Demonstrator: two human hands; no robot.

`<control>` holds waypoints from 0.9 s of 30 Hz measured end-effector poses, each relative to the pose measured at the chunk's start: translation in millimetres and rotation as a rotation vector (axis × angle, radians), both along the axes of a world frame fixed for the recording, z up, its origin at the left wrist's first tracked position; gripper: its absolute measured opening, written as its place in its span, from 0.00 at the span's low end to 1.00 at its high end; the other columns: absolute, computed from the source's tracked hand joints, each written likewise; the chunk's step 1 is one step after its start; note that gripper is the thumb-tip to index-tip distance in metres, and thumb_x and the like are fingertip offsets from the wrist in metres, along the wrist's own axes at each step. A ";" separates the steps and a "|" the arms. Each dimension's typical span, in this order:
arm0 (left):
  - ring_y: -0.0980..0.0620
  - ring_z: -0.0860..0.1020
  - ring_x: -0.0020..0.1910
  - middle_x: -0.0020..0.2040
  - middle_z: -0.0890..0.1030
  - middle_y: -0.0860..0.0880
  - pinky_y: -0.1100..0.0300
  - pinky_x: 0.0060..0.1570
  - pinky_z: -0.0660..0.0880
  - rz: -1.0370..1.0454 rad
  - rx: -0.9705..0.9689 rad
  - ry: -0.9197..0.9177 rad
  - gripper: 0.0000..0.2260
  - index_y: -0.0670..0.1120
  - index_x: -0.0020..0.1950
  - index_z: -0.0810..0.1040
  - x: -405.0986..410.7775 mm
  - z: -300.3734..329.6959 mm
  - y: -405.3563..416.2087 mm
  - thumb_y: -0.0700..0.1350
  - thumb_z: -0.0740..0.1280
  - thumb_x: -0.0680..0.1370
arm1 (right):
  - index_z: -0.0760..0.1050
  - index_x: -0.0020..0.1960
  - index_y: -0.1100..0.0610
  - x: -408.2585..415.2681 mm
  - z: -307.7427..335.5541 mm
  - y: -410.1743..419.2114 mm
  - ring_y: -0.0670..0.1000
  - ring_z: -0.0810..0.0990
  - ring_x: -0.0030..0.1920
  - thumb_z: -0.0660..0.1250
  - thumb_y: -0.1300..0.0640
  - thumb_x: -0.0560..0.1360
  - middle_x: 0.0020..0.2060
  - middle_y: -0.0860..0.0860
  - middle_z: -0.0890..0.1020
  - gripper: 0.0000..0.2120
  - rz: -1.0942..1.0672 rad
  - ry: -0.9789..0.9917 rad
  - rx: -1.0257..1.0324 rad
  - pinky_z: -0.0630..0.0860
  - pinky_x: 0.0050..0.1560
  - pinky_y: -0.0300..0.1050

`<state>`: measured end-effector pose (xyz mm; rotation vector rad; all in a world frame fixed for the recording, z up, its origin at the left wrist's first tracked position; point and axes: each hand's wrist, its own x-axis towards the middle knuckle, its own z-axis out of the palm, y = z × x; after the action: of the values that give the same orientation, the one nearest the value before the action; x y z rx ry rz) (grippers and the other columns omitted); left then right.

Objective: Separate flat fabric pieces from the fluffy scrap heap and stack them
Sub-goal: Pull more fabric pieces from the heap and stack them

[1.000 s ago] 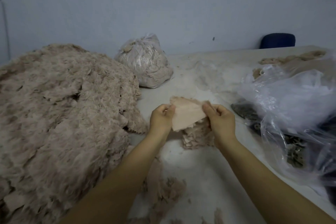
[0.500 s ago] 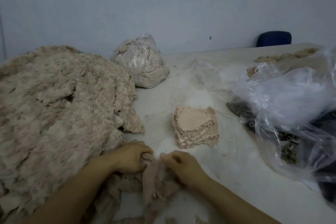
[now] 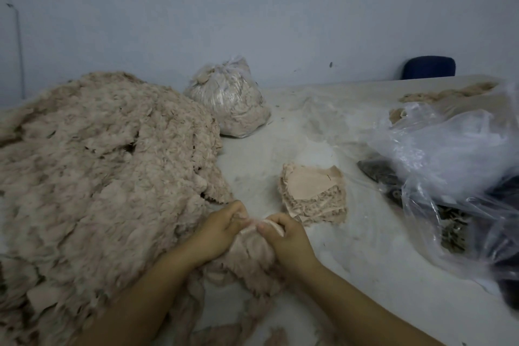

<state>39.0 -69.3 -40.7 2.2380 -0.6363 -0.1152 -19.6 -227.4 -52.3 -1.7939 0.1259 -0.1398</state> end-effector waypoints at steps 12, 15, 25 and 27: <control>0.56 0.79 0.44 0.43 0.82 0.55 0.62 0.45 0.74 -0.111 -0.326 0.411 0.10 0.50 0.48 0.79 -30.7 7.0 -36.3 0.55 0.64 0.75 | 0.75 0.62 0.52 -7.3 21.1 -37.7 0.49 0.78 0.59 0.64 0.64 0.78 0.61 0.47 0.78 0.15 0.136 -0.130 0.357 0.75 0.59 0.47; 0.50 0.74 0.30 0.34 0.77 0.43 0.61 0.31 0.71 0.002 -0.641 0.584 0.12 0.42 0.42 0.75 -36.3 1.7 -42.5 0.51 0.69 0.70 | 0.80 0.55 0.53 -11.0 20.7 -42.1 0.45 0.81 0.39 0.63 0.66 0.77 0.50 0.47 0.83 0.12 0.082 -0.160 0.456 0.77 0.38 0.37; 0.44 0.81 0.53 0.53 0.83 0.41 0.51 0.50 0.78 0.039 -0.807 0.841 0.25 0.42 0.60 0.78 -32.2 6.3 -46.7 0.60 0.59 0.75 | 0.77 0.60 0.55 -17.3 25.2 -44.4 0.43 0.65 0.18 0.68 0.59 0.71 0.32 0.54 0.78 0.17 0.239 0.010 0.675 0.64 0.17 0.33; 0.40 0.80 0.56 0.56 0.80 0.36 0.48 0.56 0.77 -0.031 -0.840 0.789 0.22 0.38 0.60 0.77 -35.4 8.6 -50.8 0.54 0.64 0.75 | 0.77 0.60 0.56 -17.3 27.0 -42.5 0.44 0.66 0.19 0.69 0.60 0.70 0.37 0.59 0.78 0.19 0.248 0.033 0.678 0.64 0.17 0.34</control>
<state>3.7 -120.1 -32.1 1.2183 -0.2037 -0.5925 -37.0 -269.8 -25.4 -1.1217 -0.0281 0.1035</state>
